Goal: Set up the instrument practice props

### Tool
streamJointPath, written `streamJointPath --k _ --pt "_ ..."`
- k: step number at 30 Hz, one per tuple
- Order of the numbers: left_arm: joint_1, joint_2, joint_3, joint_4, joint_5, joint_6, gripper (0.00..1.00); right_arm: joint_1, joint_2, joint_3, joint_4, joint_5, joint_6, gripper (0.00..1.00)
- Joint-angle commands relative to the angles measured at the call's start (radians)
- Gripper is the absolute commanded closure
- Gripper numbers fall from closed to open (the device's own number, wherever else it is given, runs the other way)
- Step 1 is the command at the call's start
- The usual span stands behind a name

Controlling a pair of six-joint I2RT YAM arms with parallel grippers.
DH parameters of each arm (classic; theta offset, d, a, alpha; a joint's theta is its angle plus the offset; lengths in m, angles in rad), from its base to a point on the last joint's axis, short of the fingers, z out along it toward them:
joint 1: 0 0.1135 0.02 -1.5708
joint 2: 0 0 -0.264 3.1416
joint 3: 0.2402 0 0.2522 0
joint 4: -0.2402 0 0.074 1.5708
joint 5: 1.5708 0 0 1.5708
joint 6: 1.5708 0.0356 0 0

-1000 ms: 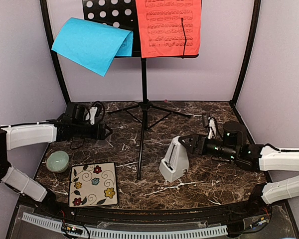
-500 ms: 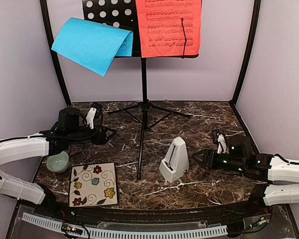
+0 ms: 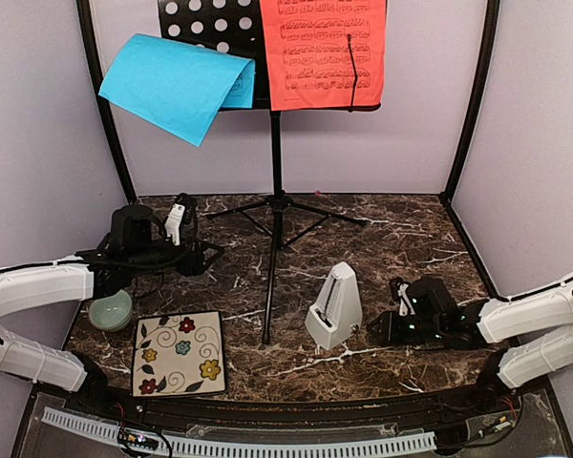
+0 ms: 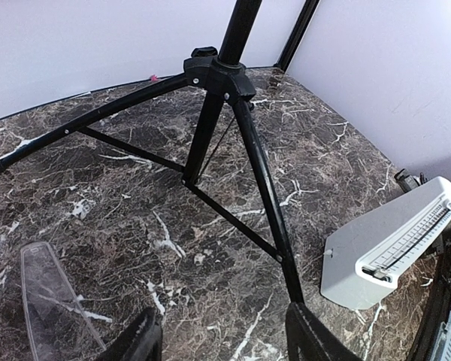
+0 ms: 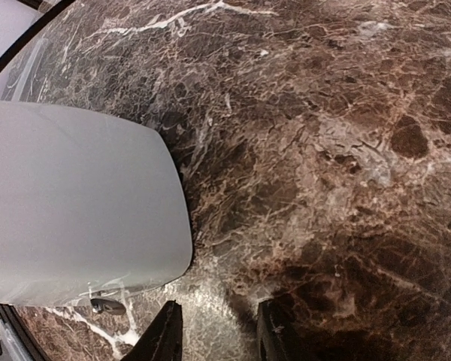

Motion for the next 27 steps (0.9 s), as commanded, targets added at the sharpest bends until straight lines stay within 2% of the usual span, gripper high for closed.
streamJointPath --k 1,13,23,27 --pt "-0.006 -0.04 -0.012 0.009 -0.002 0.016 0.42 -0.008 0.102 0.033 0.156 -0.032 -0.015 0.66" --pt "-0.012 -0.062 -0.02 0.008 0.011 0.017 0.44 -0.052 0.298 0.205 0.227 -0.093 -0.12 0.68" --pt "-0.041 -0.089 -0.035 -0.002 0.006 0.032 0.43 -0.093 0.518 0.401 0.358 -0.343 -0.137 0.7" --pt "-0.059 -0.103 -0.037 -0.013 -0.003 0.049 0.44 -0.093 0.516 0.424 0.338 -0.343 -0.15 0.7"
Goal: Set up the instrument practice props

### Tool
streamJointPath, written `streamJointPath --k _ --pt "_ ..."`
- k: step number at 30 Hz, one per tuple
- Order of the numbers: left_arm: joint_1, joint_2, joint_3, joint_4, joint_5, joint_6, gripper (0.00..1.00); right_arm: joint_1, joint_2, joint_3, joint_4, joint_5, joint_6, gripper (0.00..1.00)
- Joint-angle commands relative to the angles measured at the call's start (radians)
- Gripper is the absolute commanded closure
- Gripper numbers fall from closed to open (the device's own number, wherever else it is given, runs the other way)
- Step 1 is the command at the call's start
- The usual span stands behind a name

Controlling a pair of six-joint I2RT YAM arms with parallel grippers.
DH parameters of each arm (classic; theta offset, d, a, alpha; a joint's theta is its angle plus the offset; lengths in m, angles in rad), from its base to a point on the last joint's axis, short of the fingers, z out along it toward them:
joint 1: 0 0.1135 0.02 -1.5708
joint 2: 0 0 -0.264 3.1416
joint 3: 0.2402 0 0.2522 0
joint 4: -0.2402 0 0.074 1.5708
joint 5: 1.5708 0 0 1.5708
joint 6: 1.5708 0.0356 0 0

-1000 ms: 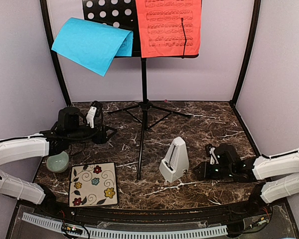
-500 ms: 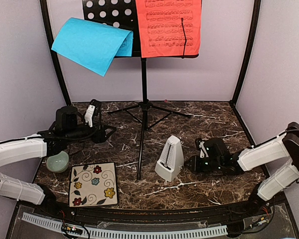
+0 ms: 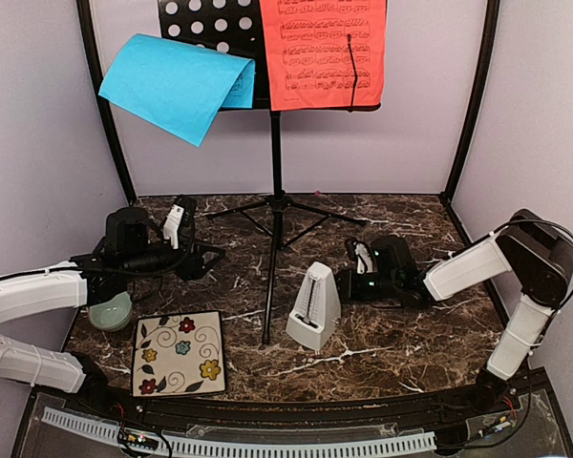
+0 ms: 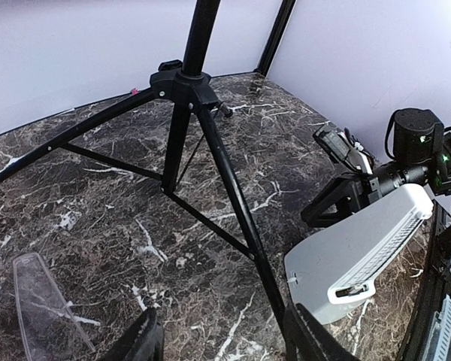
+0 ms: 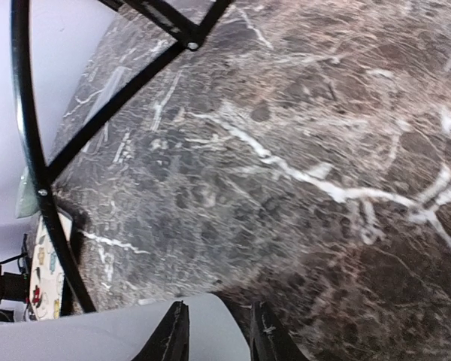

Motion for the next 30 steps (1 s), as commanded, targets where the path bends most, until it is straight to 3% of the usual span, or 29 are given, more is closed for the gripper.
streamJointPath --k 1,9,16,21,30 --pt "-0.024 -0.038 -0.014 -0.013 -0.011 0.033 0.44 0.002 -0.031 0.019 0.018 -0.045 -0.033 0.69" --pt "-0.097 -0.002 -0.003 -0.024 -0.046 0.079 0.44 -0.059 -0.23 -0.091 -0.148 0.047 -0.071 0.66" --pt "-0.286 0.07 -0.014 -0.044 -0.072 0.215 0.51 -0.041 -0.316 -0.251 -0.09 -0.01 0.012 0.68" --pt "-0.455 0.182 -0.023 -0.028 -0.13 0.272 0.61 0.0 -0.307 -0.295 -0.05 -0.002 0.044 0.69" --pt "-0.566 0.392 -0.022 0.2 -0.181 0.253 0.69 0.023 -0.202 -0.26 0.044 0.005 0.057 0.7"
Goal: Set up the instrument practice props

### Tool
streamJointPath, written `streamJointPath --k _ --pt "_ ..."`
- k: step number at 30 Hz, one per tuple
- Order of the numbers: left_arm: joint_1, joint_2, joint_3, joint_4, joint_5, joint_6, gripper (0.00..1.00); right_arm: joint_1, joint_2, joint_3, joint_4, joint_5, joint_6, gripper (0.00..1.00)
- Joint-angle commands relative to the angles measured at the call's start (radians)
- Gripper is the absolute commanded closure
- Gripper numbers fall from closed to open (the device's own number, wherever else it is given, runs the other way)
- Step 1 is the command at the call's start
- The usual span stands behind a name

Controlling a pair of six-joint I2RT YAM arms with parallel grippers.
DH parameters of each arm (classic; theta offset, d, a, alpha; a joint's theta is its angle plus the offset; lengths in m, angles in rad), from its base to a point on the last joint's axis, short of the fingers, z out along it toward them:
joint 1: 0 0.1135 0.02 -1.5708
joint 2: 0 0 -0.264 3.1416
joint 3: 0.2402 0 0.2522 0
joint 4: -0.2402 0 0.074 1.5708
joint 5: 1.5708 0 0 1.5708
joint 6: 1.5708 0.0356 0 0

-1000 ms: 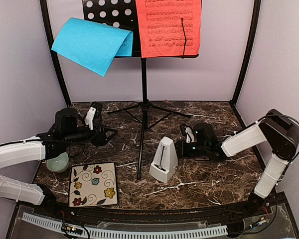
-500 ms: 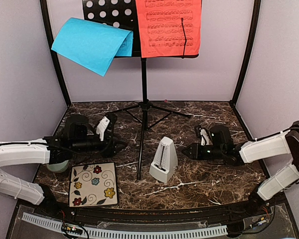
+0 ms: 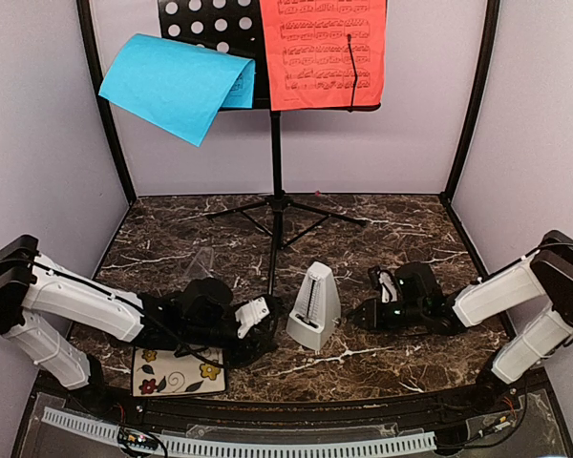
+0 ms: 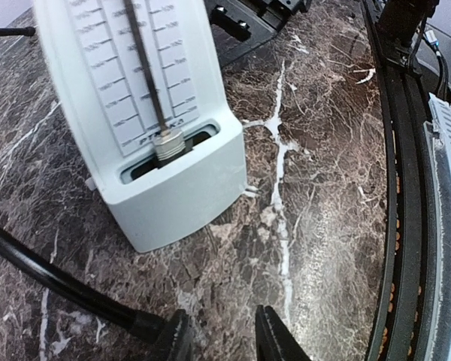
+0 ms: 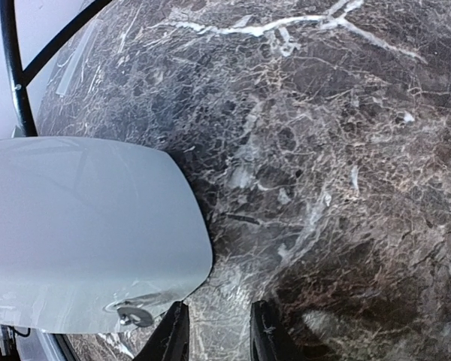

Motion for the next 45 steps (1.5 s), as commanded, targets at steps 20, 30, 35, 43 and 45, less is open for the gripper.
streamJointPath --k 20,30,35,43,45 --pt "-0.132 0.455 0.294 0.322 -0.299 -0.038 0.81 -0.025 0.171 0.227 0.035 -0.019 -0.083 0.7" --pt "-0.13 0.551 0.437 0.328 -0.378 0.03 0.84 -0.034 0.239 0.352 0.022 -0.043 -0.103 0.7" --pt "-0.118 0.6 0.501 0.32 -0.393 0.038 0.85 -0.053 0.237 0.386 -0.008 -0.04 -0.125 0.65" --pt "-0.127 0.519 0.441 0.367 -0.241 0.041 0.78 -0.102 0.116 0.366 -0.1 0.007 -0.17 0.41" --pt "-0.13 0.471 0.393 0.38 -0.192 0.027 0.74 -0.102 0.069 0.357 -0.127 0.009 -0.178 0.37"
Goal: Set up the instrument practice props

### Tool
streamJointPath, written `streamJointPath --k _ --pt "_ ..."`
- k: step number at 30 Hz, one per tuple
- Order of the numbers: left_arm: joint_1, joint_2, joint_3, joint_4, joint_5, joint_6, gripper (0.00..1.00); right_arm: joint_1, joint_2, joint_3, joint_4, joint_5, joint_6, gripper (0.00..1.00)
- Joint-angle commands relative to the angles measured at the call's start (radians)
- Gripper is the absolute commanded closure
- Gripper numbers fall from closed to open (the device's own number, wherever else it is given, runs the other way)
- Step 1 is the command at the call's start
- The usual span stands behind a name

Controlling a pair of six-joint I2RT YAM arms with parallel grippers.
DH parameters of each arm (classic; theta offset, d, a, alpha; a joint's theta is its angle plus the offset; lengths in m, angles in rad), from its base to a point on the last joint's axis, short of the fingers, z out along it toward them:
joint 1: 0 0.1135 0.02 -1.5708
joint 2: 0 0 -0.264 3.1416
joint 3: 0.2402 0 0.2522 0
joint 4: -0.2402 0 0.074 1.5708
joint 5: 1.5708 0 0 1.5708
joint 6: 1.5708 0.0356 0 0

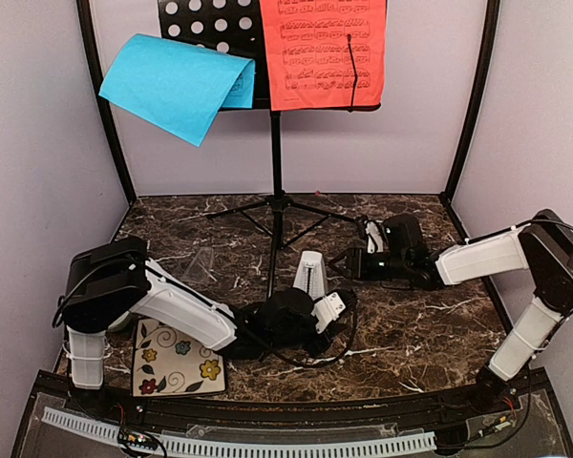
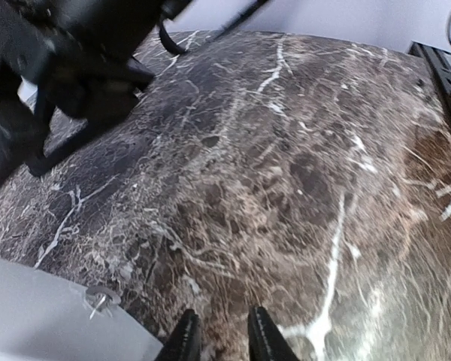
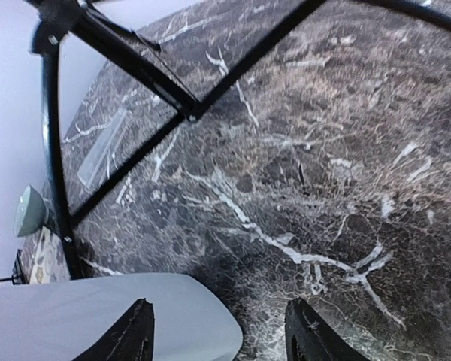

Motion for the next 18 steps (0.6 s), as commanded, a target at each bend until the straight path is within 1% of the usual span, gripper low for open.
streamJointPath --k 1,4,5,7,9,13,18 --pt "-0.003 -0.151 -0.104 0.061 0.128 -0.018 0.73 0.001 -0.106 -0.021 -0.047 0.014 -0.032 0.35" --pt "-0.003 -0.244 -0.213 0.112 0.148 -0.066 0.67 0.008 -0.17 -0.079 -0.04 0.015 -0.008 0.29" --pt "-0.004 -0.272 -0.249 0.121 0.147 -0.078 0.65 0.015 -0.197 -0.098 -0.034 0.023 0.004 0.26" --pt "-0.003 -0.329 -0.306 0.131 0.135 -0.101 0.61 0.039 -0.256 -0.134 -0.03 0.048 0.025 0.16" --pt "-0.004 -0.382 -0.359 0.132 0.105 -0.119 0.56 0.076 -0.302 -0.168 -0.027 0.082 0.05 0.1" --pt "0.001 -0.457 -0.423 0.113 0.012 -0.171 0.5 0.157 -0.379 -0.227 -0.02 0.151 0.096 0.04" --pt "0.045 -0.523 -0.466 0.063 -0.041 -0.231 0.53 0.237 -0.421 -0.238 -0.034 0.228 0.122 0.03"
